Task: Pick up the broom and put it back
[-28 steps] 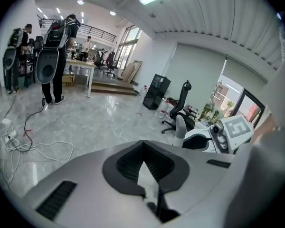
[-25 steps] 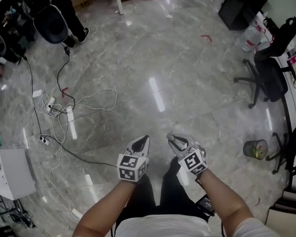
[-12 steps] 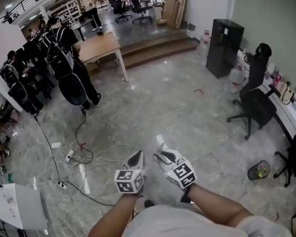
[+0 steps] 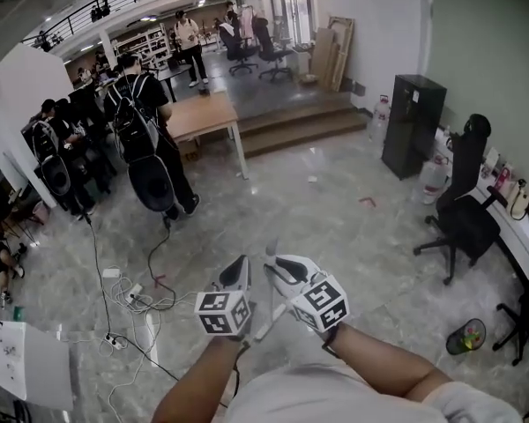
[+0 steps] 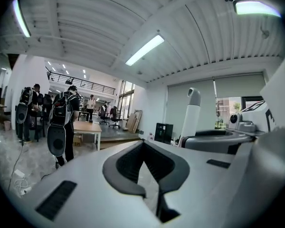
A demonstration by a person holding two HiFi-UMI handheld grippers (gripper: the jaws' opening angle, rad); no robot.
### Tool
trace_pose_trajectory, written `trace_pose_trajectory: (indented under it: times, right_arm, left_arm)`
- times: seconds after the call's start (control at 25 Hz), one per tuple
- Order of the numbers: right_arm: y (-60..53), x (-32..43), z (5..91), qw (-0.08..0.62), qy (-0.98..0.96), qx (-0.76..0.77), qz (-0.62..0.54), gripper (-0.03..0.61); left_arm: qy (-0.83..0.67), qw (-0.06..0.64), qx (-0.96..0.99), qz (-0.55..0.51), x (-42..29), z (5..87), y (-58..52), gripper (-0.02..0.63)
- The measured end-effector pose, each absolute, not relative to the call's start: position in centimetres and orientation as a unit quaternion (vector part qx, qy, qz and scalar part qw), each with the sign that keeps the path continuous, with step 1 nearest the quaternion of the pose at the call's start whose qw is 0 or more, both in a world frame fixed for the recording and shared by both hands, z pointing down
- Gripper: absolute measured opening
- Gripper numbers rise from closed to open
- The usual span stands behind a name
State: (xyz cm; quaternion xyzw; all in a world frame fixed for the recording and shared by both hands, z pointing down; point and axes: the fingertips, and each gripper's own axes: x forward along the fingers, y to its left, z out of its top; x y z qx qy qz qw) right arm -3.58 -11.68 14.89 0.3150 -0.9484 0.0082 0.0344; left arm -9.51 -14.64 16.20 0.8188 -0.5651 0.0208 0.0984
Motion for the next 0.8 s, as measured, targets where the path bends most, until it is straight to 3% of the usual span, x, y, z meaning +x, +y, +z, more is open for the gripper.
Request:
trace_pose_trajectory:
  times: [0.8]
  right_arm:
    - [-9.9,4.2,22.2,0.101,-0.929,0.354,0.043,0.087]
  left_arm:
    - [-0.515,0.122,0.848,0.032,-3.3,19.8,-15.1,0.005]
